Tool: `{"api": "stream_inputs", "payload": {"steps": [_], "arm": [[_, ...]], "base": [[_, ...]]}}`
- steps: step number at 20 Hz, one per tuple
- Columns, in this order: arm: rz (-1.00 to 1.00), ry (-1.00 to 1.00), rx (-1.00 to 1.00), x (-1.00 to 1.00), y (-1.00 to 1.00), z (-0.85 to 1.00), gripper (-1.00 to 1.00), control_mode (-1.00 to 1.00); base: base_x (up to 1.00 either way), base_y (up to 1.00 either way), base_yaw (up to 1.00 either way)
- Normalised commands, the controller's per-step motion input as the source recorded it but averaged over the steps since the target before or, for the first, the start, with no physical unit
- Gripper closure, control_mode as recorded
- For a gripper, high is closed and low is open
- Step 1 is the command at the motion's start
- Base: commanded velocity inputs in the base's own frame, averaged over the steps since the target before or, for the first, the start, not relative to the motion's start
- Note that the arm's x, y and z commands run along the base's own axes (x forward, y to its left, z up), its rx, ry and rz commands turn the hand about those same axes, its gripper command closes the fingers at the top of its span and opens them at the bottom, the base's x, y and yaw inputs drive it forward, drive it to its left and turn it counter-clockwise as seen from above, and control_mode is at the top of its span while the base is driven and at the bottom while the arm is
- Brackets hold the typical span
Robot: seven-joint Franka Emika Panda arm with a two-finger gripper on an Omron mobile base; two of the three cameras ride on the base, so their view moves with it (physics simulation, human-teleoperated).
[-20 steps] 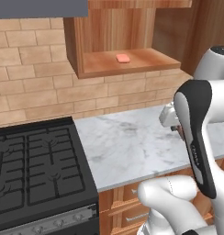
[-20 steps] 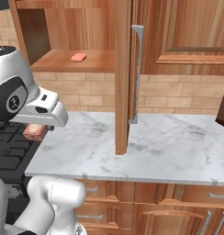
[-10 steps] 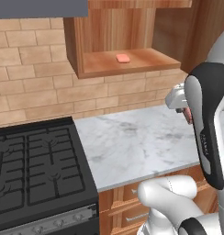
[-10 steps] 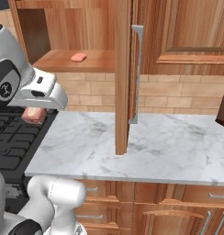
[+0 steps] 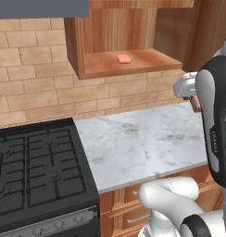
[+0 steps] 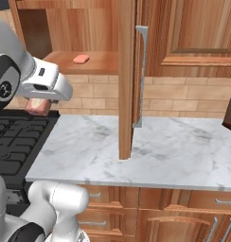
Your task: Pick up the bar soap and bar soap from the sink, and place them back in the cabinet, and close the cabinet door.
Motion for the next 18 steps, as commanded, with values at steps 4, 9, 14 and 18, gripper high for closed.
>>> {"api": "stream_inputs", "payload": {"steps": [4, 9, 14, 18], "arm": [[0.00, -0.14, 0.00, 0.16, -0.12, 0.17, 1.00, -1.00], [0.00, -0.10, 0.00, 0.27, -0.04, 0.10, 1.00, -1.00], [0.00, -0.10, 0.00, 0.30, 0.00, 0.17, 1.00, -1.00], [0.00, -0.10, 0.00, 0.20, 0.00, 0.18, 1.00, -1.00]], "base": [[0.00, 0.00, 0.00], [0.00, 0.00, 0.00], [0.00, 0.00, 0.00], [0.00, 0.00, 0.00]]}}
